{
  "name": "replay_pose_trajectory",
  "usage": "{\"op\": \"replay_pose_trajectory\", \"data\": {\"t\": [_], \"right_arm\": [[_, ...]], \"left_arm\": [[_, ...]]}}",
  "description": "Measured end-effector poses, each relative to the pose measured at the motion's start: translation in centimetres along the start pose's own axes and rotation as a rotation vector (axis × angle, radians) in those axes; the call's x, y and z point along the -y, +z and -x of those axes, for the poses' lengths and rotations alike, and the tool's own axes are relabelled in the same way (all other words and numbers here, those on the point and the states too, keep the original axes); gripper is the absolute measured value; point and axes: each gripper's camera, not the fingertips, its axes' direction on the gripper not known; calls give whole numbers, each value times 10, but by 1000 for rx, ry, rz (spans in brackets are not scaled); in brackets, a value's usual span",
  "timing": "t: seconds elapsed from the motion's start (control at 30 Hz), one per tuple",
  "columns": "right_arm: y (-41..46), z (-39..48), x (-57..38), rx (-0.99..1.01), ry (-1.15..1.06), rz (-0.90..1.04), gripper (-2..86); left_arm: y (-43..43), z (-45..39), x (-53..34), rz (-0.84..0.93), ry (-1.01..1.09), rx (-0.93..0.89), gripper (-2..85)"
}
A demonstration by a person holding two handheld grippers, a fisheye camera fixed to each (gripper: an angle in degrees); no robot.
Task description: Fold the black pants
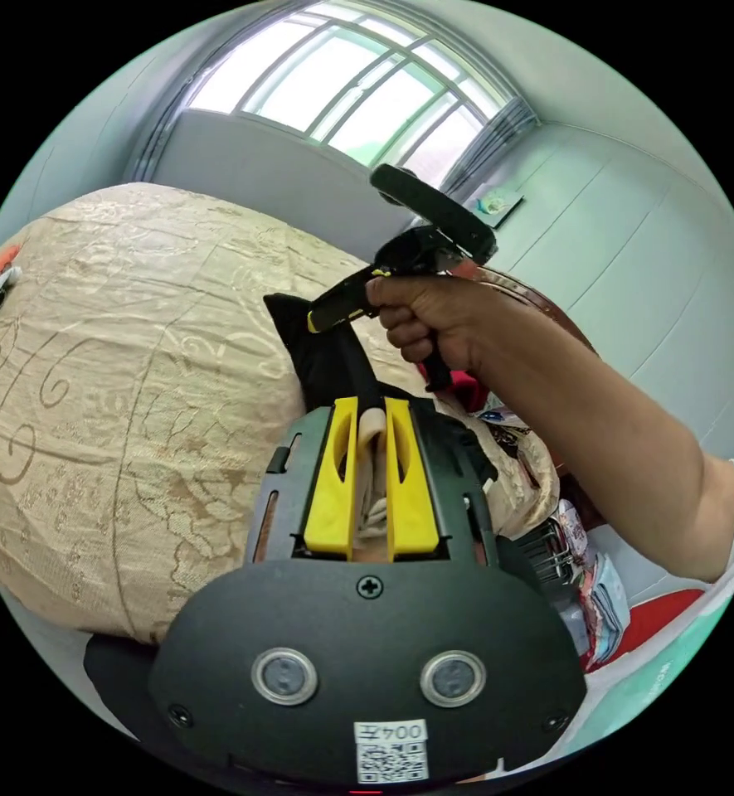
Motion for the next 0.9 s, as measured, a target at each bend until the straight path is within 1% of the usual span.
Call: {"op": "replay_pose_trajectory", "data": {"t": [0.03,0.1,0.13,0.17,0.2,0.23,0.3,0.33,0.4,0.5,0.63,0.73,0.8,0.9], "right_arm": [[-4,-17,-13,17,13,-16,-3],[-18,-87,-71,105,51,-102,-2],[-19,-106,-86,124,67,-116,-2],[-21,-143,-117,171,94,-148,-1],[-19,-180,-150,223,124,-178,-1],[-16,-198,-167,246,145,-189,0],[2,-270,-236,343,224,-232,2],[8,-287,-253,365,246,-242,2],[38,-346,-319,433,323,-276,5],[84,-401,-391,466,399,-288,12],[146,-446,-460,511,488,-283,18],[188,-472,-508,556,576,-284,21],[207,-484,-536,555,603,-275,23],[206,-492,-560,517,579,-301,25]], "left_arm": [[8,-19,2,2,26,-18,46],[22,-47,3,9,66,-51,48],[35,-67,2,20,92,-71,48],[41,-77,2,28,104,-79,49],[56,-96,0,48,131,-95,49],[73,-115,-3,71,159,-109,50],[98,-143,-10,113,203,-107,51],[116,-162,-16,144,240,-107,51],[144,-187,-25,193,286,-98,51],[190,-219,-42,275,354,-83,51],[256,-241,-70,419,405,-49,56],[289,-240,-85,500,382,-52,62],[299,-234,-89,519,333,-78,64],[302,-227,-87,495,282,-126,68]]}}
